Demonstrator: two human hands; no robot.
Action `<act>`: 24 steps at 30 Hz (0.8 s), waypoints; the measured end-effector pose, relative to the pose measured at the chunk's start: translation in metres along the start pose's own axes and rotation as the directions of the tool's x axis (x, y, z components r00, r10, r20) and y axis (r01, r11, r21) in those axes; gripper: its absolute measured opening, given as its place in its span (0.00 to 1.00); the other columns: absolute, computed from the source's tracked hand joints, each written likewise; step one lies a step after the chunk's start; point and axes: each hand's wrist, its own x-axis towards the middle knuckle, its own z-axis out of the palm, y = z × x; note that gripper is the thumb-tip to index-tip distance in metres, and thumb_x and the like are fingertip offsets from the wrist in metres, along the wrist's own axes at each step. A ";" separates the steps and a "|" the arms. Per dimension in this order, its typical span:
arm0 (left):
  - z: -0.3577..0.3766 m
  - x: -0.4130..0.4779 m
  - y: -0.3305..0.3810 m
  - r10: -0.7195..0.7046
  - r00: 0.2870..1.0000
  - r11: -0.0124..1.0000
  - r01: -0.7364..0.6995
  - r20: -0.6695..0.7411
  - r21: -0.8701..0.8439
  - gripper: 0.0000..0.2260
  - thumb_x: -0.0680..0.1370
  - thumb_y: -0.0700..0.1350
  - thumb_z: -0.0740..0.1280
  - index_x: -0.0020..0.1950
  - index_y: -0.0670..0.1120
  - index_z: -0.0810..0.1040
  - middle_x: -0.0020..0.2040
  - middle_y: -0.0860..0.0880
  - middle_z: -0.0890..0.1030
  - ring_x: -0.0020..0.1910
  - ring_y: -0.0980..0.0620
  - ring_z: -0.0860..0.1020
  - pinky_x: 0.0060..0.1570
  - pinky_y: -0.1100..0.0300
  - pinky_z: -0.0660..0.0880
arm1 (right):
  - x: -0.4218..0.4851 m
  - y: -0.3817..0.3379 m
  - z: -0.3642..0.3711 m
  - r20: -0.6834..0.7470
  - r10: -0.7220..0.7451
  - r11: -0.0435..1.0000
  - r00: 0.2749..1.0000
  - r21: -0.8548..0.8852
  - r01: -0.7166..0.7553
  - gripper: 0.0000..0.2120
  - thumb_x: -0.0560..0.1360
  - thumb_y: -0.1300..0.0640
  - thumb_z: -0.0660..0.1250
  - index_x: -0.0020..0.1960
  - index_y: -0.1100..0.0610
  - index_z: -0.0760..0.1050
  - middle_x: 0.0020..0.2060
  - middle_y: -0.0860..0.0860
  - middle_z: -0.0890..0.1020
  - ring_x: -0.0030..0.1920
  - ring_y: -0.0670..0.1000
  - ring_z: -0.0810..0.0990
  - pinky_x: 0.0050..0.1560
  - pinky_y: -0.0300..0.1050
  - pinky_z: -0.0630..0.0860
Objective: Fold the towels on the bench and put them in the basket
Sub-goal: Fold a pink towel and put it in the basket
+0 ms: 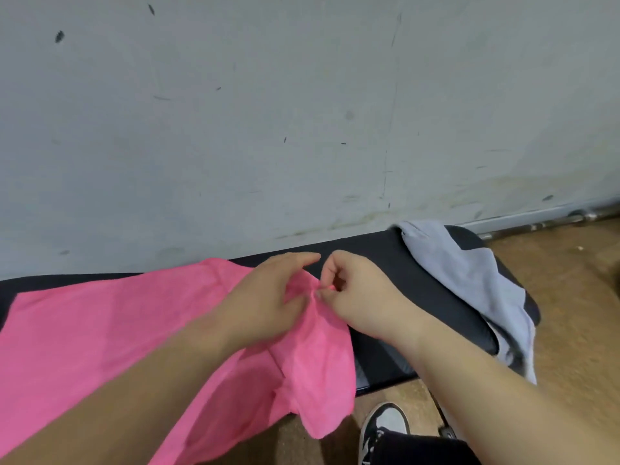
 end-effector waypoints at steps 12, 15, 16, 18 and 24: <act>-0.038 0.051 0.037 -0.107 0.993 0.991 0.111 -0.058 0.071 0.07 0.75 0.45 0.71 0.43 0.51 0.73 0.38 0.55 0.79 0.36 0.56 0.76 0.34 0.61 0.71 | -0.020 0.030 -0.020 0.308 0.360 0.878 0.881 0.207 -0.431 0.07 0.72 0.58 0.75 0.49 0.60 0.84 0.43 0.52 0.87 0.44 0.52 0.87 0.52 0.56 0.85; -0.035 0.065 0.038 -0.127 0.988 0.988 0.134 -0.090 0.071 0.10 0.74 0.42 0.72 0.41 0.50 0.72 0.37 0.55 0.76 0.34 0.56 0.73 0.33 0.62 0.69 | -0.023 0.035 -0.029 0.315 0.379 0.863 0.870 0.219 -0.455 0.08 0.79 0.57 0.67 0.53 0.59 0.83 0.48 0.56 0.87 0.44 0.54 0.86 0.45 0.52 0.83; -0.033 0.071 0.039 -0.129 0.986 0.988 0.137 -0.101 0.072 0.11 0.73 0.41 0.73 0.40 0.51 0.72 0.36 0.56 0.76 0.34 0.55 0.72 0.34 0.62 0.70 | -0.024 0.035 -0.034 0.319 0.382 0.860 0.867 0.220 -0.460 0.09 0.80 0.56 0.66 0.54 0.58 0.82 0.50 0.57 0.87 0.45 0.55 0.85 0.44 0.52 0.82; -0.029 0.087 0.043 -0.124 0.987 0.987 0.134 -0.104 0.094 0.13 0.72 0.41 0.76 0.37 0.50 0.72 0.35 0.56 0.76 0.34 0.56 0.72 0.34 0.62 0.70 | -0.024 0.036 -0.045 0.302 0.388 0.866 0.871 0.204 -0.457 0.09 0.81 0.54 0.65 0.56 0.58 0.80 0.51 0.57 0.86 0.47 0.56 0.86 0.43 0.54 0.84; -0.002 0.130 0.049 -0.084 0.996 0.973 0.090 -0.036 0.215 0.09 0.70 0.38 0.73 0.47 0.48 0.79 0.50 0.51 0.77 0.50 0.49 0.77 0.49 0.53 0.77 | -0.029 0.048 -0.072 0.264 0.457 0.888 0.850 -0.071 -0.455 0.06 0.80 0.57 0.65 0.48 0.60 0.76 0.41 0.55 0.78 0.32 0.55 0.80 0.22 0.45 0.77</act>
